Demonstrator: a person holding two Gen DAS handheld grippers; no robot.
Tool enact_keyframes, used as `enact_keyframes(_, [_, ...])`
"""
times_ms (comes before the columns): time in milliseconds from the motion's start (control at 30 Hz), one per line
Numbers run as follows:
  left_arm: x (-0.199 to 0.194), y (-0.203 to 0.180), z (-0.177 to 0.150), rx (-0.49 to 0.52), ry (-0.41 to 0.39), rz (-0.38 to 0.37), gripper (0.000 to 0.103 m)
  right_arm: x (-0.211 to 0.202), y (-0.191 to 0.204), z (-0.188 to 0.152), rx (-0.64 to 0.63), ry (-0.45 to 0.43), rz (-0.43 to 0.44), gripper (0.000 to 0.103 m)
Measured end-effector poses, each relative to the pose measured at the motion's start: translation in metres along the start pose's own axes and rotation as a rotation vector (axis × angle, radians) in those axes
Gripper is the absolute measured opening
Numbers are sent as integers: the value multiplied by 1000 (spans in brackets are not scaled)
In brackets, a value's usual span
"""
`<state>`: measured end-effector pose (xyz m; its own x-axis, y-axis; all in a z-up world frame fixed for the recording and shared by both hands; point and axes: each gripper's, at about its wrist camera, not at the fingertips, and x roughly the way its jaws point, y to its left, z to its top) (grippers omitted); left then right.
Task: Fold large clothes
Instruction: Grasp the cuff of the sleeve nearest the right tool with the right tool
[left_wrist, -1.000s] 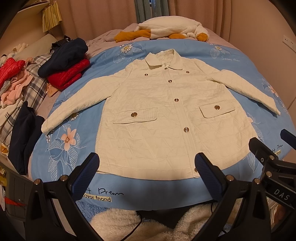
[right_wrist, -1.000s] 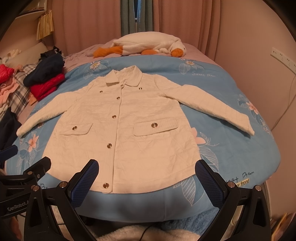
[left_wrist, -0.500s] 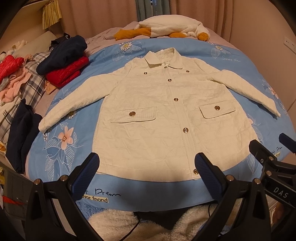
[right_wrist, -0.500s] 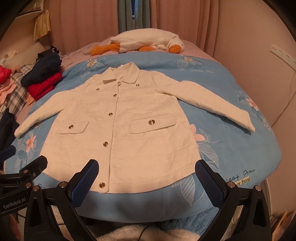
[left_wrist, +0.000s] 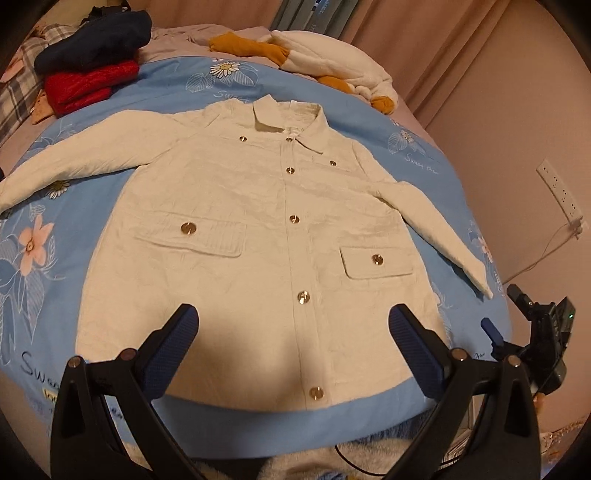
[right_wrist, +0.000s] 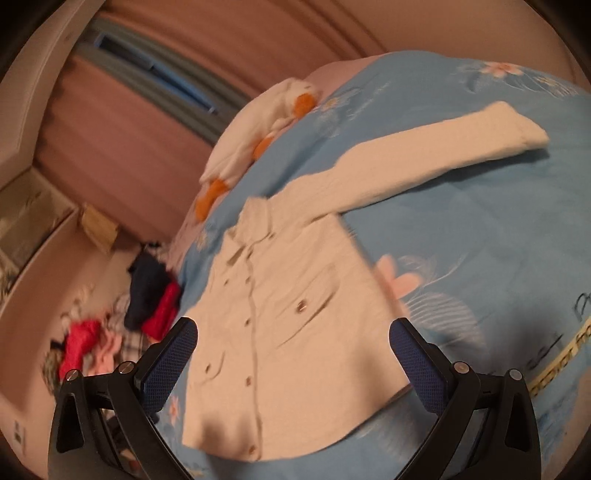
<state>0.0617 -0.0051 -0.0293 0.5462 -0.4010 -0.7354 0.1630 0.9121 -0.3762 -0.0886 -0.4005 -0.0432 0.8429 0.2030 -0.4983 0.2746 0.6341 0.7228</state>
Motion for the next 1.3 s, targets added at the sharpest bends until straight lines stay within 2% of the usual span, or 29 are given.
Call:
enact_keyframes(200, [9, -3, 18, -35, -63, -120, 103, 17, -69, 49, 185, -61, -108, 103])
enact_keyframes(333, [21, -6, 31, -20, -67, -73, 103, 35, -92, 78, 280, -98, -112, 103])
enact_keyframes(400, [28, -3, 36, -29, -59, -62, 103, 48, -107, 93, 354, -145, -77, 103])
enact_keyframes(467, [36, 1, 39, -38, -47, -51, 103, 57, -120, 103, 427, -188, -83, 103])
enact_keyframes(533, [43, 3, 42, -34, -37, -34, 103, 59, -127, 112, 475, -274, -68, 101])
enact_keyframes(600, [49, 5, 45, -27, -29, -17, 103, 57, -131, 122, 505, -349, -49, 94])
enact_keyframes(633, [51, 6, 47, -24, -28, -8, 103, 56, -133, 124, 519, -365, -45, 86])
enact_keyframes(667, [53, 7, 48, -22, -29, -4, 103, 56, -136, 128, 552, -379, -53, 71])
enact_keyframes(700, [55, 8, 49, -22, -31, -1, 103, 59, -137, 132, 564, -366, -77, 61])
enact_keyframes(767, [57, 13, 53, -29, -34, 16, 103, 61, -143, 137, 554, -337, -125, 24])
enact_keyframes(800, [58, 16, 54, -32, -34, 34, 103, 62, -141, 140, 538, -319, -160, 18])
enact_keyframes(833, [59, 20, 56, -34, -33, 60, 103, 62, -139, 142, 528, -310, -167, 16])
enact_keyframes(933, [62, 37, 62, -60, -19, 84, 103, 55, -121, 154, 449, -315, -196, 11])
enact_keyframes(1067, [60, 58, 72, -107, -14, 83, 103, 50, -62, 180, 242, -324, -293, 11])
enact_keyframes(1167, [53, 68, 81, -113, -33, 99, 103, 57, 8, 202, 74, -339, -333, 11])
enact_keyframes(1233, [46, 76, 85, -119, -55, 102, 103, 72, 70, 211, -49, -330, -353, 11])
enact_keyframes(1300, [40, 84, 88, -131, -71, 102, 103, 88, 121, 207, -163, -322, -365, 11])
